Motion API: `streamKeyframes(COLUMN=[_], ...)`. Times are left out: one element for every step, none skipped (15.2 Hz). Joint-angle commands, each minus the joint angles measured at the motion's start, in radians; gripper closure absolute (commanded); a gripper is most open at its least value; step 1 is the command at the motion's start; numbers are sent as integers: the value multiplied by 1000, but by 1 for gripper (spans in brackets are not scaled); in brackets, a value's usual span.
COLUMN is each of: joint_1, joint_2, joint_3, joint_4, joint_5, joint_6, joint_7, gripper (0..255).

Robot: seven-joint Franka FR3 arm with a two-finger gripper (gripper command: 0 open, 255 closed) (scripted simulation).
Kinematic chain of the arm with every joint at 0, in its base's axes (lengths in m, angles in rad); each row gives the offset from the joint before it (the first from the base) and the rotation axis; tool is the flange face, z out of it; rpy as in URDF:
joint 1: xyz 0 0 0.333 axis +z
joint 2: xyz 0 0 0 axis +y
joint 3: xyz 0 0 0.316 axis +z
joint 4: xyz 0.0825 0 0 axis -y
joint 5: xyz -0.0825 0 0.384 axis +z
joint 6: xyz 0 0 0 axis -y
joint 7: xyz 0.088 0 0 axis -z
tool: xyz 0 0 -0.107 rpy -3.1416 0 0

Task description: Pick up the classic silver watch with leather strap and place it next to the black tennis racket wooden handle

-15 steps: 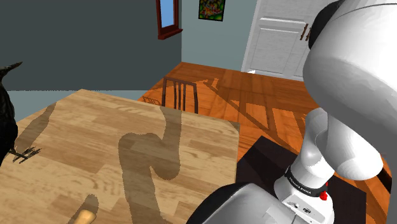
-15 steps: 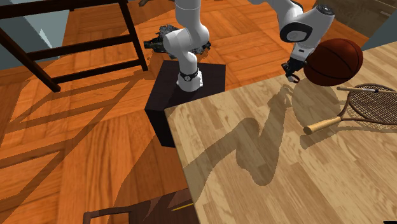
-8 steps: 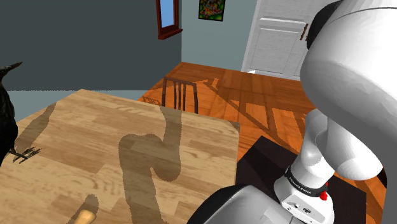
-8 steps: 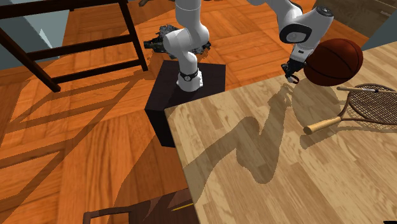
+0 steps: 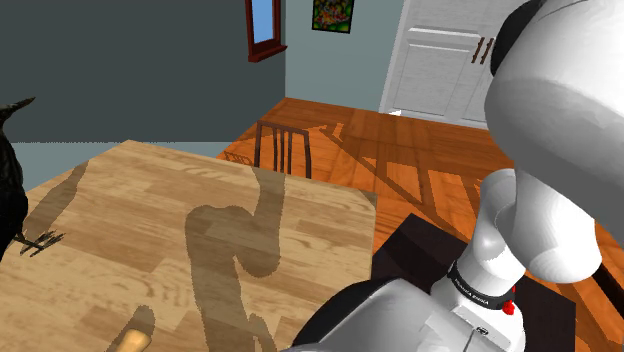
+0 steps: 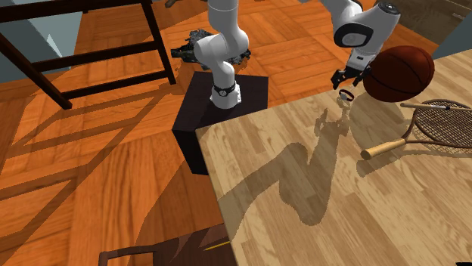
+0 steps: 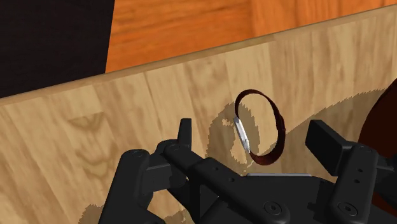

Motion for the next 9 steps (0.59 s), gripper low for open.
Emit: streamKeyframes(joint_1=[-24,-32,-31,-30,-30,-30,-30,-30,-30], joint_2=[-50,-70,-70,-70,-70,-70,-70,-70,-70], joint_3=[15,18,17,17,17,17,17,17,17], joint_4=[20,31,31,31,31,31,31,31,31], joint_5=[49,68,69,69,69,69,69,69,69], joint_6=[-54,-79,-79,-79,-79,-79,-79,-79,-79], joint_7=[-34,-48,-48,-48,-48,-48,-48,-48,-48], gripper=[0,0,0,0,0,0,0,0,0])
